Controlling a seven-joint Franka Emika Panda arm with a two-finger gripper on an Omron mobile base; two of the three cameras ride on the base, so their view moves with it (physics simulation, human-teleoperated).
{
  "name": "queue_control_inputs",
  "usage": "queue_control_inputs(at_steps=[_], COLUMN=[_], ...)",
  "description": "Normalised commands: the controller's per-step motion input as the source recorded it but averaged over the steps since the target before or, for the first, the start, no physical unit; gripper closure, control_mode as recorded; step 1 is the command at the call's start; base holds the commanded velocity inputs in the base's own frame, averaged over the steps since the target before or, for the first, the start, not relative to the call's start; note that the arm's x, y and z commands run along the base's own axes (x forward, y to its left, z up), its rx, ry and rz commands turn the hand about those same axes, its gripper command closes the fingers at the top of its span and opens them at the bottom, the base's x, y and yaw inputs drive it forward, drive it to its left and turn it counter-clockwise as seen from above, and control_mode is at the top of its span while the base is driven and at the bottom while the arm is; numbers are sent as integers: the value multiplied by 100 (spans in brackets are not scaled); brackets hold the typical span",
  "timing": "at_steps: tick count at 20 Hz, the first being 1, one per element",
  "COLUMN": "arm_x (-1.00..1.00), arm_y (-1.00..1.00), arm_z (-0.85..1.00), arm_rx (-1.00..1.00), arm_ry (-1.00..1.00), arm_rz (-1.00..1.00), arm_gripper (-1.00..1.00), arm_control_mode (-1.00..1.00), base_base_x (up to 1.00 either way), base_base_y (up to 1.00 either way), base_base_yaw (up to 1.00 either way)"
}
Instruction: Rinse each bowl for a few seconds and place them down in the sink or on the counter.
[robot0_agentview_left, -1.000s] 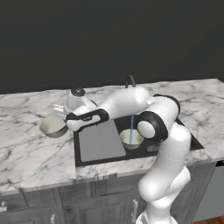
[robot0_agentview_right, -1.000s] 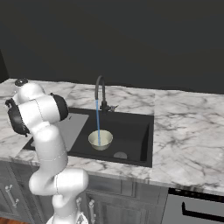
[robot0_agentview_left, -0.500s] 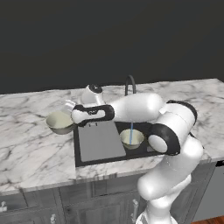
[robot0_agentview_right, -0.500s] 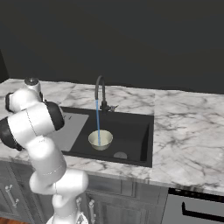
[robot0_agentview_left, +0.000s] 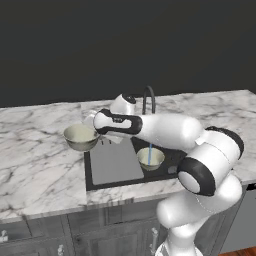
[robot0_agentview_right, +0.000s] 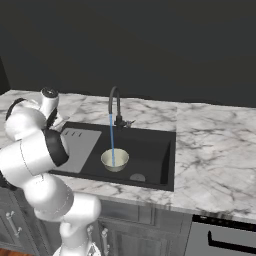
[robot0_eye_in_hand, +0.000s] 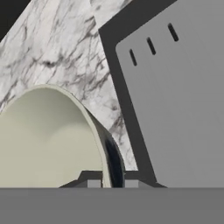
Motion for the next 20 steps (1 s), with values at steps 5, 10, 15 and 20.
queue_control_inputs(at_steps=[5,10,15,20], arm_x=[-16,-12,-1,0], arm_y=[-37,-33,-31,-26], arm_z=[13,8,2,0], arm_rx=[1,-1,-4,-7], arm_ry=[9,8,9,8], arm_rz=[0,-2,-6,-8], arm_gripper=[100,100,100,100], arm_control_mode=[-100,-100,-100,-100], base_base_x=[0,0,0,0], base_base_y=[0,0,0,0], base_base_yaw=[0,0,0,0])
